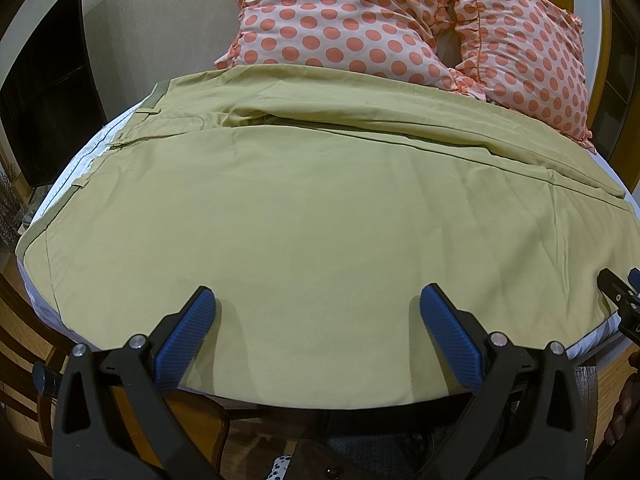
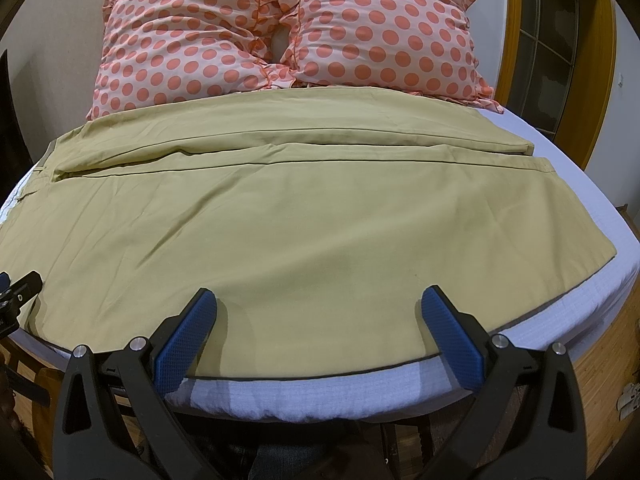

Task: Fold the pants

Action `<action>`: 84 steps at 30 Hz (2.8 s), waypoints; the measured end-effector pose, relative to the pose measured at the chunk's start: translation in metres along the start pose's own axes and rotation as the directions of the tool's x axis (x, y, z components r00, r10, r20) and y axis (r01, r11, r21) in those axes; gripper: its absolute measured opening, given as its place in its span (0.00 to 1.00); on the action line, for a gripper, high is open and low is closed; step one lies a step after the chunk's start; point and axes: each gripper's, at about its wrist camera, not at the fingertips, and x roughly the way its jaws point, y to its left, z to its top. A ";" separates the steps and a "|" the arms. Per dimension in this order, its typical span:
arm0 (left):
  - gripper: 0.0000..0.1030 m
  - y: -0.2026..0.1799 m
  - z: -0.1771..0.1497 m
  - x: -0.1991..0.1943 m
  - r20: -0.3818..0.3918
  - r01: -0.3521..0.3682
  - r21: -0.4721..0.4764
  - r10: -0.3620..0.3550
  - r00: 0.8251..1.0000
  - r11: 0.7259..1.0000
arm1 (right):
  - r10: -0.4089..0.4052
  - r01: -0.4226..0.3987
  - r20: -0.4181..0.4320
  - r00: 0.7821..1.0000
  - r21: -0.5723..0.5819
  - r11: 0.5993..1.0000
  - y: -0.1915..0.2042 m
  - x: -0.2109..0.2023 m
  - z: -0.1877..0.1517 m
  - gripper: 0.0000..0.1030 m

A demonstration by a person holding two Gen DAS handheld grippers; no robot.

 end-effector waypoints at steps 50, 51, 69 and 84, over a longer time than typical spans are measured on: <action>0.98 -0.005 0.009 -0.004 0.007 -0.004 -0.003 0.004 1.000 1.000 | 0.015 -0.015 0.061 0.998 -0.012 1.000 0.001 -0.004 -0.006 0.99; 0.98 -0.001 0.004 -0.006 0.010 -0.001 -0.002 0.001 1.000 1.000 | 0.021 -0.020 0.071 0.997 -0.017 1.000 0.001 -0.004 -0.008 0.99; 0.98 0.005 0.069 -0.003 0.070 0.059 -0.009 -0.058 0.996 0.998 | -0.129 0.209 -0.190 0.973 0.500 0.841 -0.173 0.140 0.219 0.67; 0.98 0.001 0.102 0.032 0.077 0.196 -0.048 -0.191 0.978 0.979 | -0.350 0.459 -0.298 0.888 0.514 0.725 -0.196 0.249 0.259 0.25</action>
